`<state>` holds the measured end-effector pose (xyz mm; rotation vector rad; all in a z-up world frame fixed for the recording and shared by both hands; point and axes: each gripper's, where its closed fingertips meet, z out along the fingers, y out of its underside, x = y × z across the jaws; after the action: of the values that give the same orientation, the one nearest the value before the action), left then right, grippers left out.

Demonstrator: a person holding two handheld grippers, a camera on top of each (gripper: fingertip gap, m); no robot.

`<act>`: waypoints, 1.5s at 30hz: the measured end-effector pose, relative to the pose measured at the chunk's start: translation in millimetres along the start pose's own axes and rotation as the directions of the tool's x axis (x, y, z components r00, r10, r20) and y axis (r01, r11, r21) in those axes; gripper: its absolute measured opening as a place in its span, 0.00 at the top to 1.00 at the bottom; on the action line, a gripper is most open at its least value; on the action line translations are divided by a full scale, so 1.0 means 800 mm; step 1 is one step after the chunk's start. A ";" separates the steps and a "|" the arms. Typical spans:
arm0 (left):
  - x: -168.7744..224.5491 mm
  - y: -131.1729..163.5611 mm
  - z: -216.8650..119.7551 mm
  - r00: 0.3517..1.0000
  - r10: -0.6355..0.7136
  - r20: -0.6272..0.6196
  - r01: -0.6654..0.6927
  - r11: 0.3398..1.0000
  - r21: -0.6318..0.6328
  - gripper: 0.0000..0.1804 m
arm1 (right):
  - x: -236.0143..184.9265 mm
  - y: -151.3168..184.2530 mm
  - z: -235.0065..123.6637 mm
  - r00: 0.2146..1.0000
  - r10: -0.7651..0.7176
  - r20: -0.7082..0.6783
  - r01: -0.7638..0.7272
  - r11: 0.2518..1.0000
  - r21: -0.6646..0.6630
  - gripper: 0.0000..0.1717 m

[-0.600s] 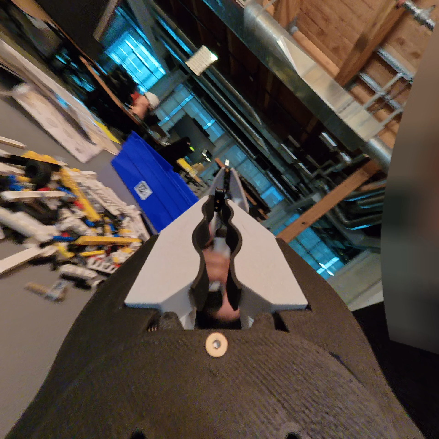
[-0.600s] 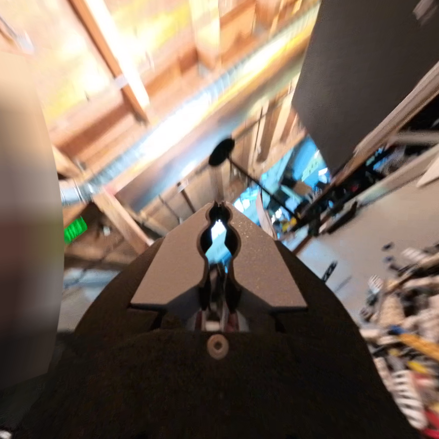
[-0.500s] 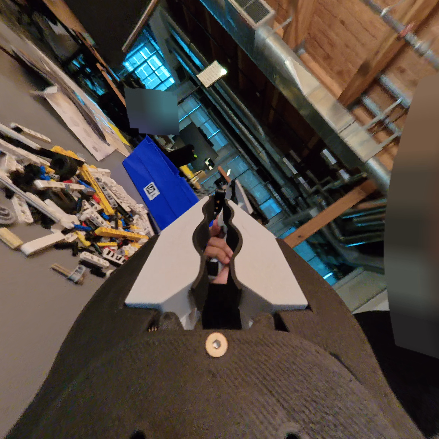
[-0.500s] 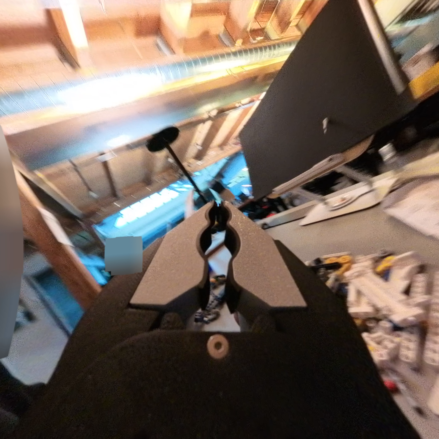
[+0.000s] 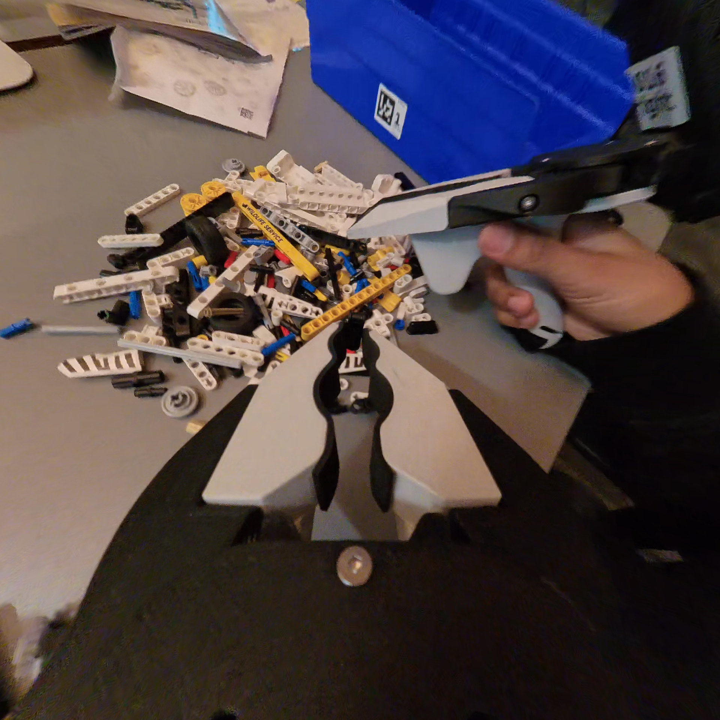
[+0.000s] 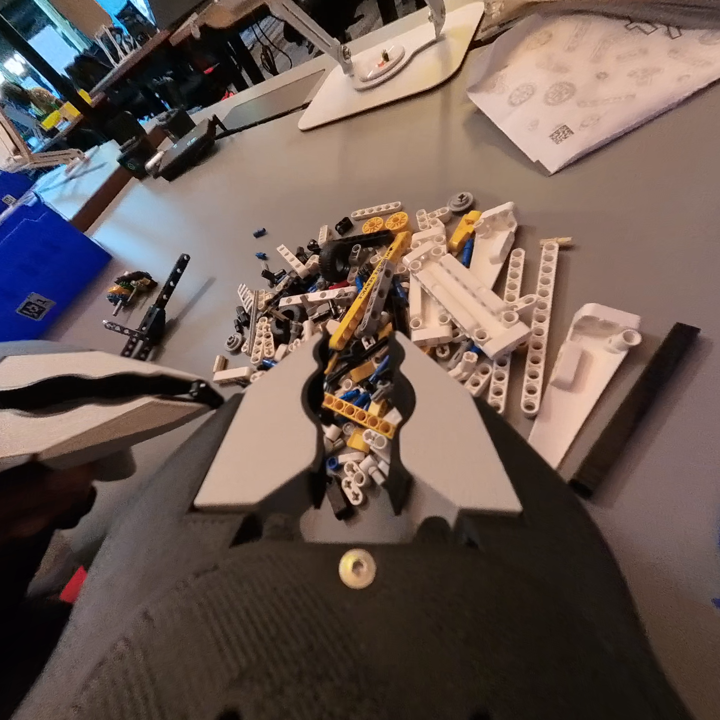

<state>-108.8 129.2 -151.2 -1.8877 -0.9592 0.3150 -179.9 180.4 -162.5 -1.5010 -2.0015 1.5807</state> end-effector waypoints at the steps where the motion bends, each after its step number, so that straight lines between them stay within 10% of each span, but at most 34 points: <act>1: -0.003 -0.002 0.006 1.000 0.011 0.008 -0.011 1.000 -0.020 0.97 | 0.000 -0.005 -0.003 1.000 0.008 0.004 -0.009 1.000 0.018 0.82; 9: -0.040 -0.024 0.011 0.993 -0.007 0.119 0.007 1.000 -0.001 0.82 | -0.020 -0.056 -0.057 0.990 -0.027 0.136 0.002 0.984 0.177 0.79; 13: -0.045 -0.038 -0.030 0.988 -0.008 0.157 -0.008 0.995 0.099 0.79 | -0.067 -0.005 -0.058 0.938 -0.160 0.307 0.187 0.980 -0.060 0.84; 20: -0.028 -0.028 -0.070 0.995 -0.081 0.057 0.072 0.987 0.145 0.80 | -0.111 0.099 -0.037 0.746 -0.489 0.452 0.632 0.735 -0.247 0.75; 24: -0.021 -0.013 -0.068 0.993 -0.117 -0.004 0.116 0.984 0.136 0.80 | -0.097 0.120 -0.015 0.735 -0.552 0.394 0.674 0.662 -0.330 0.92; 33: -0.001 -0.032 -0.088 0.995 -0.054 -0.088 0.076 0.959 0.273 0.77 | -0.168 0.011 -0.073 0.728 -0.204 0.654 0.239 0.970 0.036 0.98; 39: 0.037 -0.056 -0.103 0.986 0.162 -0.036 -0.135 0.909 0.395 0.86 | -0.187 -0.010 -0.104 0.583 -0.035 0.812 0.040 0.999 0.014 0.98; 45: 0.041 -0.057 -0.106 0.952 0.297 0.080 -0.303 0.863 0.405 0.93 | -0.196 0.004 -0.092 0.607 0.005 0.795 0.063 0.997 -0.054 0.98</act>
<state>-60.9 109.5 -63.9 -1.6334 -0.5455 0.6667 -55.7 104.5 -69.3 -0.7737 -2.4850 2.4878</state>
